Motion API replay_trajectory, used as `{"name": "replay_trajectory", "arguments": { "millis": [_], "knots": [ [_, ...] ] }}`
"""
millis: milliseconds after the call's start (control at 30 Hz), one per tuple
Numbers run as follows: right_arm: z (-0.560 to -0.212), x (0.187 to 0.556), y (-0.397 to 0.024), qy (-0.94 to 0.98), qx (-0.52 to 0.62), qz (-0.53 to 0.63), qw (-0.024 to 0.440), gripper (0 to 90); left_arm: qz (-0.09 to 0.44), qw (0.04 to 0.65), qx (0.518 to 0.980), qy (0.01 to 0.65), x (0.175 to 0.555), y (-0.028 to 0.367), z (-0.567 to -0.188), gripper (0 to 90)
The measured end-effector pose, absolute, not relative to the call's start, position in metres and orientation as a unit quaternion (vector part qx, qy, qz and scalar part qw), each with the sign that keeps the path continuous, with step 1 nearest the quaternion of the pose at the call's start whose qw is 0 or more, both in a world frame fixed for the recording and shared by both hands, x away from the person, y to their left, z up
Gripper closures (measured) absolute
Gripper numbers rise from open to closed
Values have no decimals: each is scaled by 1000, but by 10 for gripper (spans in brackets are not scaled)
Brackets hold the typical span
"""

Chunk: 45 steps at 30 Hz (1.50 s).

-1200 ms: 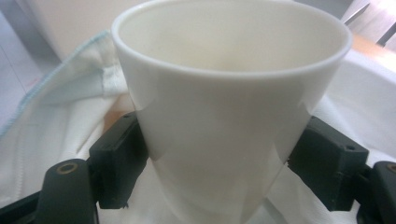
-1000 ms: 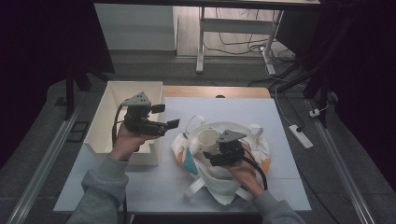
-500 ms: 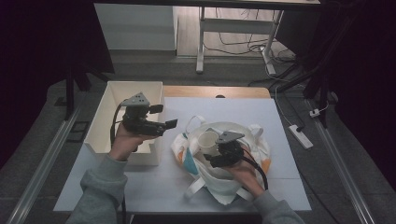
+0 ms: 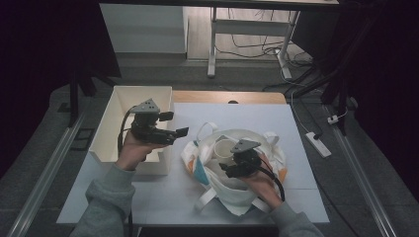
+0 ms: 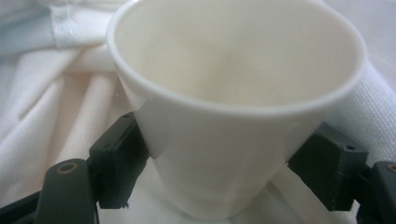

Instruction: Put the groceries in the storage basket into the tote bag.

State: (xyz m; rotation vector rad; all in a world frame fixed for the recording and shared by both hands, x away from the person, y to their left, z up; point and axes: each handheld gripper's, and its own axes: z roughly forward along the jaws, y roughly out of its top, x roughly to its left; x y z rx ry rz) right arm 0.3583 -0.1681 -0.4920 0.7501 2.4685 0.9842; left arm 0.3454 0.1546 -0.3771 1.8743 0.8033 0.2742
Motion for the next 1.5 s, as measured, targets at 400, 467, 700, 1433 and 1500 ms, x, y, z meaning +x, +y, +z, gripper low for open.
{"name": "replay_trajectory", "arguments": {
  "millis": [400,467,700,1433,1500],
  "knots": [
    [-495,359,-171,885,260,324,209,223,112,512,784,332,346,153,-379,156],
    [-494,359,-171,886,260,321,210,223,112,511,785,332,346,153,-379,156],
    [-495,359,-173,887,260,321,207,215,111,510,786,332,346,153,-379,156],
    [-438,334,-226,848,269,414,193,156,108,484,807,319,344,140,-385,160],
    [-435,334,-231,845,274,419,189,172,106,480,811,316,344,139,-386,161]
  ]
}}
